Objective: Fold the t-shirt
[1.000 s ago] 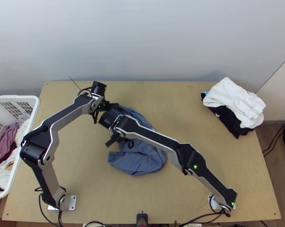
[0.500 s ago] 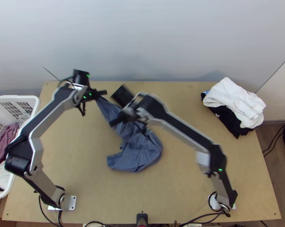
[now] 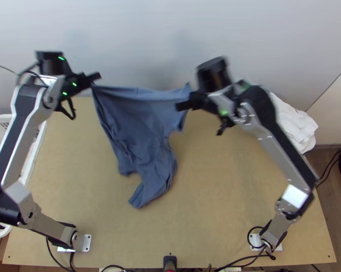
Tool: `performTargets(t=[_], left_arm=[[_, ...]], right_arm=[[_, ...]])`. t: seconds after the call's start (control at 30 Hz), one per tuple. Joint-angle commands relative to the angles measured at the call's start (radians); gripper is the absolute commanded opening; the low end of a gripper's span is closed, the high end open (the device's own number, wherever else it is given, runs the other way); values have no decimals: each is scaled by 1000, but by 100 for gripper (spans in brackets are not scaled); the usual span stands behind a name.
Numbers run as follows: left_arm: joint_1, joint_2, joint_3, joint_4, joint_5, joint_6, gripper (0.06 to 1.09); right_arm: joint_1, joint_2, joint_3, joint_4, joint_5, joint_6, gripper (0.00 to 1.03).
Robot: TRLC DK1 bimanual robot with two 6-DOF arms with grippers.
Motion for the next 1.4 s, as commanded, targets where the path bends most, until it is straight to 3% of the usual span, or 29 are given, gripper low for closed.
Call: performTargets(t=[0.0, 0.1, 0.2, 0.47, 0.73, 0.87, 1.03, 1.2, 1.37], left_arm=[[14, -67, 180, -34, -14, 15, 10], [2, -97, 247, -34, -31, 40, 10], [-53, -129, 298, -17, -121, 126, 10], [-191, -262, 313, 147, -255, 333, 10], [-303, -370, 319, 294, -308, 478, 10], [-384, -396, 310, 230, -322, 506, 10], [-360, -402, 161, 233, -337, 417, 10], [-259, -317, -9, 446, -313, 391, 10], [-214, -118, -24, 645, -302, 394, 10]], right_arm=[[-101, -126, -3, 29, 76, -36, 3], [-108, -170, -4, 57, 116, -56, 3], [-97, -212, -7, 98, 177, -104, 3], [-8, -307, -18, 307, 396, -343, 3], [86, -341, -43, 459, 519, -510, 3], [106, -348, -43, 465, 536, -515, 3], [95, -359, -96, 459, 567, -466, 3], [81, -347, -139, 455, 567, -446, 3], [21, -334, -253, 455, 537, -401, 3]])
